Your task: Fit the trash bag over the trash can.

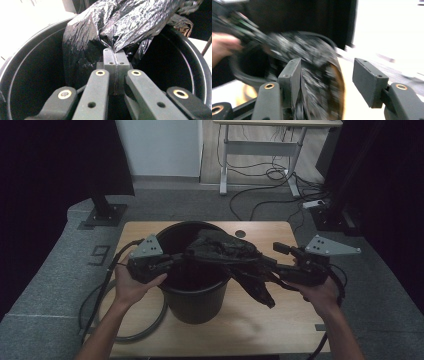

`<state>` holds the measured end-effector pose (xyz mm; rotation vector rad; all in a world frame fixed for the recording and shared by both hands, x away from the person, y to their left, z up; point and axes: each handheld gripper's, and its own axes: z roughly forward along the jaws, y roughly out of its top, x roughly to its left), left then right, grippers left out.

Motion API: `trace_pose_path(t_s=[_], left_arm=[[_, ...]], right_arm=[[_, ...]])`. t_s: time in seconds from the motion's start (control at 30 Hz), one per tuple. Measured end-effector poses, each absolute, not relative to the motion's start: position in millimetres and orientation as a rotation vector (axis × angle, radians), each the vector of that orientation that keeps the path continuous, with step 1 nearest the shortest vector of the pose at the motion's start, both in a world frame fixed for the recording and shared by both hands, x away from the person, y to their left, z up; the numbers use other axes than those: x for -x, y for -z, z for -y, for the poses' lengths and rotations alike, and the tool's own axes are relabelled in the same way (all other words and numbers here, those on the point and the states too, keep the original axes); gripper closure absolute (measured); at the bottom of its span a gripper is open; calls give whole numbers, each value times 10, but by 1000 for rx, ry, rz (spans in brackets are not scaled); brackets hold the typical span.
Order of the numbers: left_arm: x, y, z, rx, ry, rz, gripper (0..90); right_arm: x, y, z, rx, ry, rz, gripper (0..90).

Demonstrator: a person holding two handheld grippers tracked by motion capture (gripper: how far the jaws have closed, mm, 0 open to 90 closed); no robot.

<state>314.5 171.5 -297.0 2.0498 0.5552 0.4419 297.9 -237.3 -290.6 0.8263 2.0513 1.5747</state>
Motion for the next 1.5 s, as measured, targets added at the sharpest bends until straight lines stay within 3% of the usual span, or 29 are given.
trace_pose_path(t_s=[0.6, 1.07, 1.23, 1.37, 1.4, 1.43, 1.5], left_arm=[[-3131, 2981, -1812, -2047, -439, -547, 900], [-3102, 3007, -1844, -2041, -422, -534, 900], [-3106, 3025, -1861, -2034, -395, -527, 900], [-3084, 3025, -1876, -2032, -395, -525, 900], [-3084, 3025, -1876, -2032, -395, -525, 900], [-3078, 3024, -1882, -2031, -395, -524, 900], [-3063, 3023, -1904, -2028, -393, -518, 900]], right_arm=[[-3200, 2997, 2518, -917, -1540, -2051, 419], [-3231, 3262, 2239, -842, -1655, -2212, 418], [-3160, 3296, 2088, -779, -1621, -2221, 578], [-3153, 3289, 1959, -728, -1564, -2226, 822], [-3153, 3289, 1959, -728, -1564, -2226, 822], [-3164, 3281, 1936, -729, -1549, -2214, 887], [-3171, 3267, 1934, -726, -1540, -2191, 895]])
